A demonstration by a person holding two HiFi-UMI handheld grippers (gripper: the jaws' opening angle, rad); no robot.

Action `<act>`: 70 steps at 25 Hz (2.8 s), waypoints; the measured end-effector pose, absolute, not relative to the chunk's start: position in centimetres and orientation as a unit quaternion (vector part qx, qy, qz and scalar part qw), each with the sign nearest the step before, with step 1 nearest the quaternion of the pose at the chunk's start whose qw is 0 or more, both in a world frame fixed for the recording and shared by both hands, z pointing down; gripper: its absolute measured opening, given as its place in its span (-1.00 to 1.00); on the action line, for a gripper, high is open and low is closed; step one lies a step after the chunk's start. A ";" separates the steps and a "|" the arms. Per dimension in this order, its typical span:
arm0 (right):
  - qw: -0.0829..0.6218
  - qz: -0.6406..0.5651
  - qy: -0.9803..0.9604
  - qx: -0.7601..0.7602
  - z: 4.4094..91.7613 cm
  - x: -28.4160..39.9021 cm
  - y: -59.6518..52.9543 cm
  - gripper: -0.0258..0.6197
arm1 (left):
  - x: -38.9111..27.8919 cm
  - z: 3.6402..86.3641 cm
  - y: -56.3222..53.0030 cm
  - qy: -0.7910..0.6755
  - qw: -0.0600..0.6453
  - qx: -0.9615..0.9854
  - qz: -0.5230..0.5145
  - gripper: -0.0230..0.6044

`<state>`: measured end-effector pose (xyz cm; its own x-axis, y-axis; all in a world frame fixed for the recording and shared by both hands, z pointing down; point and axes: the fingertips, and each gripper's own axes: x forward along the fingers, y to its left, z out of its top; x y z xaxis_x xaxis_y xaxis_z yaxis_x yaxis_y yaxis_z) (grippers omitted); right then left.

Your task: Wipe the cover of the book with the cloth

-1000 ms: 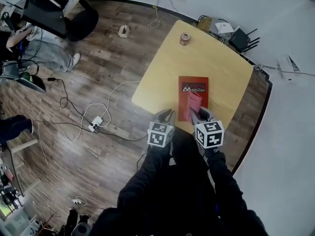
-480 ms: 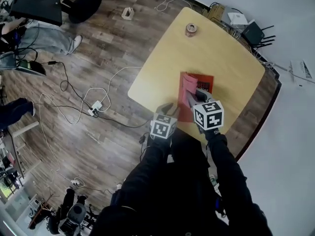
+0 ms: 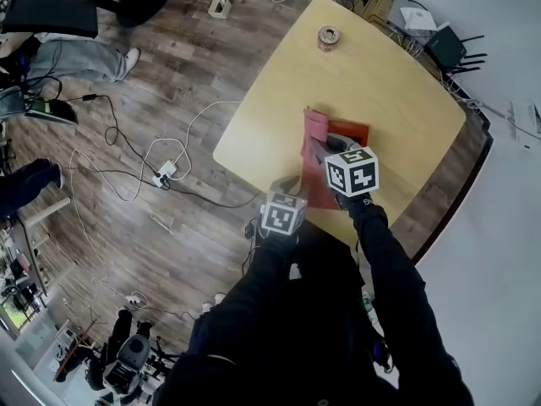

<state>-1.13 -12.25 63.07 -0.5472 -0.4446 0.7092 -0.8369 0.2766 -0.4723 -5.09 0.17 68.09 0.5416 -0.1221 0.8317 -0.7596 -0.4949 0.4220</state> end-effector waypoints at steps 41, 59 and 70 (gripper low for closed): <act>0.215 0.435 -0.742 0.462 62.3 10.4 -8.5 -0.69 | -4.9 68.6 0.3 -0.302 0.408 0.762 0.403 -0.57; 0.206 0.473 -0.777 0.361 64.1 -1.8 -7.2 -0.69 | -4.6 68.8 0.5 -0.304 0.412 0.764 0.392 -0.57; 0.240 0.472 -0.758 0.382 66.1 0.1 -6.6 -0.69 | -5.1 68.6 0.3 -0.301 0.413 0.765 0.391 -0.57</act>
<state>0.13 -6.64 66.13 -0.5925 -0.3528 0.7242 -0.8056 0.2629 -0.5310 -5.05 0.26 68.61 0.5123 -0.1381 0.8476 -0.7842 -0.4776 0.3961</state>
